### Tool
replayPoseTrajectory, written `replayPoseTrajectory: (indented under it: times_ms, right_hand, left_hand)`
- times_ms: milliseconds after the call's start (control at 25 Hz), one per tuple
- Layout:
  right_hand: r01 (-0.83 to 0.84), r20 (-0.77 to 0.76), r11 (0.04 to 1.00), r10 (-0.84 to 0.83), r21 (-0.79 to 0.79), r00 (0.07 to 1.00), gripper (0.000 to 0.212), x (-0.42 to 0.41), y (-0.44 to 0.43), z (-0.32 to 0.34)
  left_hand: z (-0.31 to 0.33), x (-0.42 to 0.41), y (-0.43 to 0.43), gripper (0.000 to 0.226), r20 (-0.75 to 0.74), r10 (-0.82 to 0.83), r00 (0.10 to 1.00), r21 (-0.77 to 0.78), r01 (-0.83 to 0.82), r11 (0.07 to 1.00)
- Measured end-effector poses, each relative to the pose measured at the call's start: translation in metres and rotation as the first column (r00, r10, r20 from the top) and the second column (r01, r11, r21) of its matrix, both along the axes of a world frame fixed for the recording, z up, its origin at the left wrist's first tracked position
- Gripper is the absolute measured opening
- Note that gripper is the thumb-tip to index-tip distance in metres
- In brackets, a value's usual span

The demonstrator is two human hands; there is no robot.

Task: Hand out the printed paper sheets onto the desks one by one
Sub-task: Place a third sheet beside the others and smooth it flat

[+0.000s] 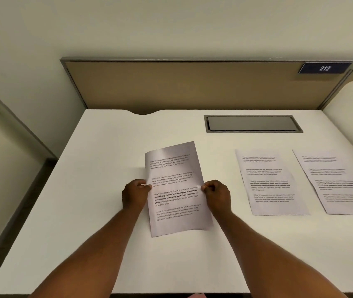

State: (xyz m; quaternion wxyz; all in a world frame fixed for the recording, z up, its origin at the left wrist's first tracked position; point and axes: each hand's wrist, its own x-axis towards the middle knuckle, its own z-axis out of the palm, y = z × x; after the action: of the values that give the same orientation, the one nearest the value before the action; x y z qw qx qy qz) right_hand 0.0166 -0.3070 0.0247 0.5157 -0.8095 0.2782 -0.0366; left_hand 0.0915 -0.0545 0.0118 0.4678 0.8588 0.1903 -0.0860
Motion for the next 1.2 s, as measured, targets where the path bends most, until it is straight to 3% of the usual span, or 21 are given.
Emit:
replayPoseTrajectory:
  times_ms: [200,640,1000,1200]
  right_hand:
    - [0.061,-0.021,0.998,-0.061,-0.010,0.998,0.006,0.005,-0.045,0.001]
    - [0.103,-0.091,0.995,-0.104,-0.016,0.990,0.020,0.029,-0.106,-0.017]
    - [-0.029,-0.179,0.993,0.009,-0.111,0.984,0.022,0.049,-0.121,-0.035]
    - [-0.081,-0.154,0.983,0.055,-0.164,0.986,0.026,0.053,-0.123,-0.041]
  left_hand:
    - [0.004,0.014,-0.052,0.021,0.006,-0.007,1.000,-0.035,0.007,0.999]
    - [-0.002,0.034,-0.122,0.025,-0.003,-0.013,1.000,0.060,0.013,0.998]
    - [-0.021,0.052,-0.141,0.023,0.028,-0.070,0.997,0.240,0.061,0.969]
    - [-0.033,0.059,-0.140,0.026,0.041,-0.117,0.992,0.331,0.097,0.939]
